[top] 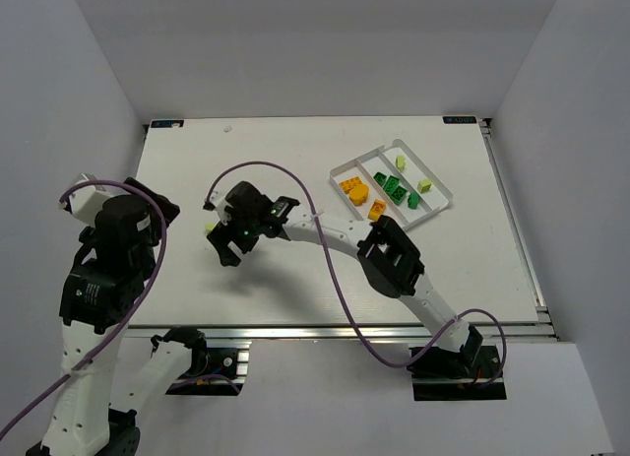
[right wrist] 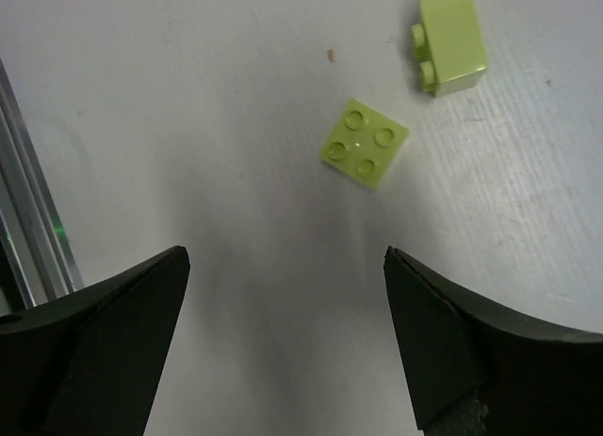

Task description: Sort the legos into containers by color

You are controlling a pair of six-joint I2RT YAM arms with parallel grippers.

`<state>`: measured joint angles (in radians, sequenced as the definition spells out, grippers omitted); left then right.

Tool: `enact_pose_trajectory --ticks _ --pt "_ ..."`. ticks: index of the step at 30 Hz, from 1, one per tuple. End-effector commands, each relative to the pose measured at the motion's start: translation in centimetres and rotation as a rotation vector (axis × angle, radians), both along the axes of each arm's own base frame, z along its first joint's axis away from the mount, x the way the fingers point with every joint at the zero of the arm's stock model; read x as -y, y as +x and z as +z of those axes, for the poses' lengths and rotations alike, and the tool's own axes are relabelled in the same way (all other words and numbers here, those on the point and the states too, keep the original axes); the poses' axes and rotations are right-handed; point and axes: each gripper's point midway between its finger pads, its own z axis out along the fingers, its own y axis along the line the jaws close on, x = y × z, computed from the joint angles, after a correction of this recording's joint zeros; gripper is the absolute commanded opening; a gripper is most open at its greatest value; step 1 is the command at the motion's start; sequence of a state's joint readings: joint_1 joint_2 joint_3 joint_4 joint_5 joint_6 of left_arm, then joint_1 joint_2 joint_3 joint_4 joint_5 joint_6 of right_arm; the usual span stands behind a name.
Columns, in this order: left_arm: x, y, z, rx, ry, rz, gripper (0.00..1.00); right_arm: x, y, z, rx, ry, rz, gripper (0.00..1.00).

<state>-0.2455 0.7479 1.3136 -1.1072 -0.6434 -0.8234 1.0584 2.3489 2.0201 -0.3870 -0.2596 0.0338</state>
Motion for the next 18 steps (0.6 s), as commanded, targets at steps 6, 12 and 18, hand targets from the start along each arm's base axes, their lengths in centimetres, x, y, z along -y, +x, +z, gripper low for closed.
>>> enact_pose_trajectory --ticks 6,12,18 --pt "0.3 -0.2 -1.0 -0.039 -0.002 -0.016 0.98 -2.2 2.3 -2.5 0.03 -0.016 -0.239 0.89" --pt "0.4 -0.9 -1.8 -0.052 -0.019 -0.021 0.98 -3.1 3.8 -2.9 0.105 0.017 -0.286 0.89" --pt "0.4 -1.5 -2.1 -0.053 -0.032 -0.018 0.98 -3.6 4.1 -3.5 0.147 0.031 -0.322 0.87"
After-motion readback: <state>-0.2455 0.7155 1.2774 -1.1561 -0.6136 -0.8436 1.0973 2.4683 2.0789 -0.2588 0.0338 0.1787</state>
